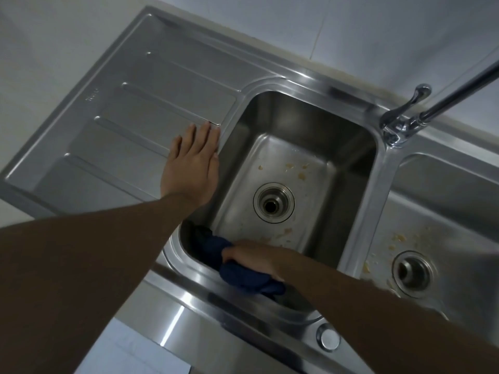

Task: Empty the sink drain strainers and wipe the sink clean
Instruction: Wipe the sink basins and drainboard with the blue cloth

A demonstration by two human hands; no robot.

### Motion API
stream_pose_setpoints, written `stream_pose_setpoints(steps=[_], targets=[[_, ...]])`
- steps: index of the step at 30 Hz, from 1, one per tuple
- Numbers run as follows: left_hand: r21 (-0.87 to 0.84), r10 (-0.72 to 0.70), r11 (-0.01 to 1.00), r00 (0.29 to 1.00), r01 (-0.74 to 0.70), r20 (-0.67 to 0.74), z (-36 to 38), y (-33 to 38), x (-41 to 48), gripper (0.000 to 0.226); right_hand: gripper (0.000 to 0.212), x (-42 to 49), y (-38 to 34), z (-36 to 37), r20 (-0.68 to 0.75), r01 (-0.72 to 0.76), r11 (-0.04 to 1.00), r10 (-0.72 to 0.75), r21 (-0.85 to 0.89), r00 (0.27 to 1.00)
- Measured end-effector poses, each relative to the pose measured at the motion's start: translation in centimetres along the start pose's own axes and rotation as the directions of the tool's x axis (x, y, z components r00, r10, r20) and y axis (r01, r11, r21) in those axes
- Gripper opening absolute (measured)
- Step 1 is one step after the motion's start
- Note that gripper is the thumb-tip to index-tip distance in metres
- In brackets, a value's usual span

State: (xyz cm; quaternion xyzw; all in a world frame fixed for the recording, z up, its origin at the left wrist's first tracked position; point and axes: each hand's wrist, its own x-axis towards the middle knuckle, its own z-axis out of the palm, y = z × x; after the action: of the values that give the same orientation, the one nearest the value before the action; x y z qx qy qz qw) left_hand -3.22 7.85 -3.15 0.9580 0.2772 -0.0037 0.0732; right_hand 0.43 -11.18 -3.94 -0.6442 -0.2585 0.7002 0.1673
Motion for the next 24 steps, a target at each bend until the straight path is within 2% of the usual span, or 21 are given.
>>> stream_pose_setpoints(steps=[3, 5, 8, 11, 13, 17, 19, 20, 22, 24], targets=[[-0.015, 0.0, 1.0, 1.0, 0.0, -0.001, 0.1, -0.1, 0.0, 0.058, 0.018, -0.2, 2.3, -0.5, -0.032, -0.076, 0.995, 0.074, -0.069, 0.997], [-0.007, -0.007, 1.0, 1.0, 0.007, 0.0, 0.1, 0.1, 0.0, 0.058, 0.019, -0.3, 3.3, -0.6, -0.046, -0.124, 0.991, 0.122, -0.049, 0.991], [-0.004, -0.012, 1.0, 1.0, 0.012, -0.004, 0.0, 0.2, 0.0, 0.058, 0.014, 0.4, 2.0, 0.0, -0.052, -0.027, 1.0, 0.028, 0.009, 0.998], [-0.005, -0.013, 1.0, 1.0, 0.013, 0.005, -0.1, 0.3, -0.1, 0.059, 0.02, 1.4, 0.1, 0.6, -0.068, 0.067, 0.995, -0.063, 0.071, 0.996], [-0.001, -0.015, 1.0, 1.0, 0.015, 0.013, -0.2, 0.4, -0.1, 0.059, 0.02, 1.6, 0.0, 0.2, -0.036, 0.086, 0.996, -0.086, 0.019, 0.996], [0.004, -0.015, 1.0, 1.0, 0.014, 0.02, -0.2, 0.4, -0.1, 0.059, 0.021, 0.9, 1.5, -2.1, 0.042, 0.061, 0.966, -0.052, -0.252, 0.998], [0.01, -0.017, 1.0, 1.0, 0.016, 0.016, -0.2, 0.4, -0.1, 0.06, 0.02, 0.6, 1.7, -3.9, 0.034, 0.053, 0.958, -0.045, -0.28, 0.998], [0.013, -0.016, 1.0, 1.0, 0.016, 0.012, -0.2, 0.4, -0.1, 0.06, 0.017, 0.6, 1.5, -5.0, -0.009, 0.047, 0.96, -0.052, -0.278, 0.999], [0.015, -0.011, 1.0, 1.0, 0.011, 0.012, -0.1, 0.3, 0.1, 0.06, 0.014, 1.1, 0.9, -8.0, -0.198, 0.041, 0.966, -0.094, -0.256, 0.976], [0.015, -0.009, 1.0, 1.0, 0.009, 0.014, 0.0, 0.2, 0.1, 0.06, 0.016, 1.9, 0.4, -11.4, -0.428, 0.064, 0.975, -0.153, -0.214, 0.891]])
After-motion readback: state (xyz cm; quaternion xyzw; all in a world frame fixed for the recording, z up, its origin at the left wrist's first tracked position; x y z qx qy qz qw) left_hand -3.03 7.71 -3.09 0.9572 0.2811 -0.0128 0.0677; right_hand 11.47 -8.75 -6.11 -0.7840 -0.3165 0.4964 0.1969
